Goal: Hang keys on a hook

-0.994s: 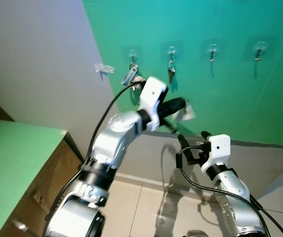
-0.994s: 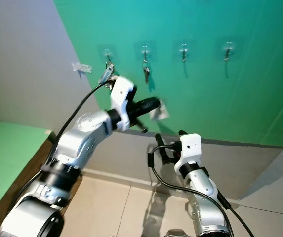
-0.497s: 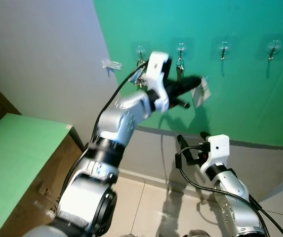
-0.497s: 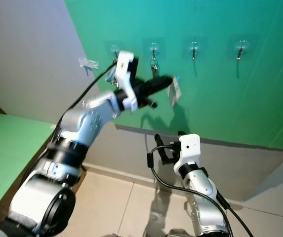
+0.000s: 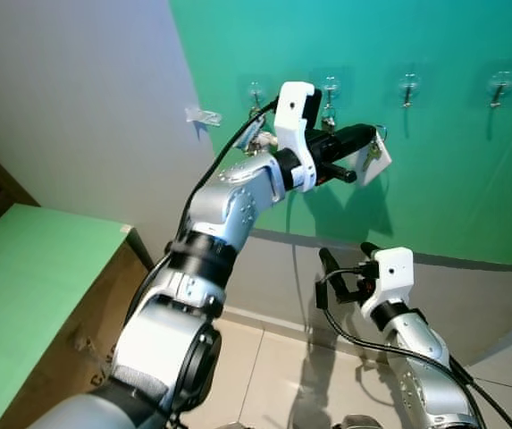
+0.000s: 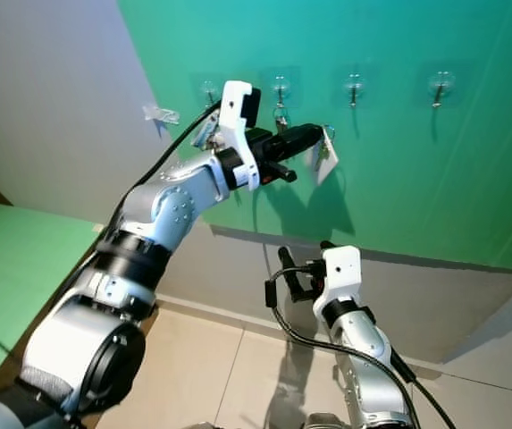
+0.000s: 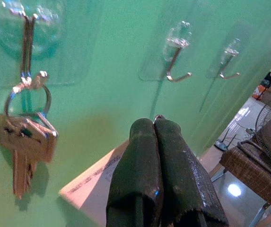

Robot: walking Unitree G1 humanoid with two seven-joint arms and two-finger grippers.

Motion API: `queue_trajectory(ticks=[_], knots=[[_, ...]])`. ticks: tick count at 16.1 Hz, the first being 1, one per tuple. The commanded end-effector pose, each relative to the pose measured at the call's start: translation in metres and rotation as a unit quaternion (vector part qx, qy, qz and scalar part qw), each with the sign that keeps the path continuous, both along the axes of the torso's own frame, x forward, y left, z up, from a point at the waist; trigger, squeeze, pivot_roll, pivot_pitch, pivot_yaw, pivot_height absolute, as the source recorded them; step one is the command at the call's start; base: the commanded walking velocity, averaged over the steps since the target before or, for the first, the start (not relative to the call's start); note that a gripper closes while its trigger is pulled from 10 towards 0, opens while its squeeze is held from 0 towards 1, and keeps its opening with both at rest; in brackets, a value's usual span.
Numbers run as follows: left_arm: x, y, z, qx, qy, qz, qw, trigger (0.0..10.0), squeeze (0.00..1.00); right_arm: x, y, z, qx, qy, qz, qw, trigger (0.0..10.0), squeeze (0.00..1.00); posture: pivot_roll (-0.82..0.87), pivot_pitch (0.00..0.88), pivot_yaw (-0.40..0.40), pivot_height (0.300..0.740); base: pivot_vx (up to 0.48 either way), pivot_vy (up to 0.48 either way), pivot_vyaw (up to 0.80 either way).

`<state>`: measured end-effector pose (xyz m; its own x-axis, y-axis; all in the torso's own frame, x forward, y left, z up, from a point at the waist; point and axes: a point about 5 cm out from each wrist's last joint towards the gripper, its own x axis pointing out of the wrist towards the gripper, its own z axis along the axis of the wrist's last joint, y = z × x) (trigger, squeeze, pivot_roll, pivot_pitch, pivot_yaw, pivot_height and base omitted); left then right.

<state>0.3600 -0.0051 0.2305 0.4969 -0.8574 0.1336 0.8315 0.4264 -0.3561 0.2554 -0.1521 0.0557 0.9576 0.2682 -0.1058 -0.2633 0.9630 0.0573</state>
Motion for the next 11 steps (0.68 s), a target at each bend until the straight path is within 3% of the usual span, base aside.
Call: queue_trajectory(ticks=[1, 11], knots=[[0.002, -0.003, 0.010, -0.008, -0.014, -0.003, 1.000, 0.0, 0.00, -0.001, 0.005, 0.002, 0.005, -0.002, 0.008, 1.000, 10.0, 0.00, -0.33, 0.009, 0.209, 0.740, 0.000, 0.000, 0.00], [-0.007, -0.028, 0.016, -0.002, -0.028, -0.060, 0.998, 0.0, 0.00, -0.006, 0.004, -0.002, 0.006, 0.005, 0.000, 1.000, 10.0, 0.00, -0.35, 0.000, 0.228, 0.740, 0.000, 0.000, 0.00]])
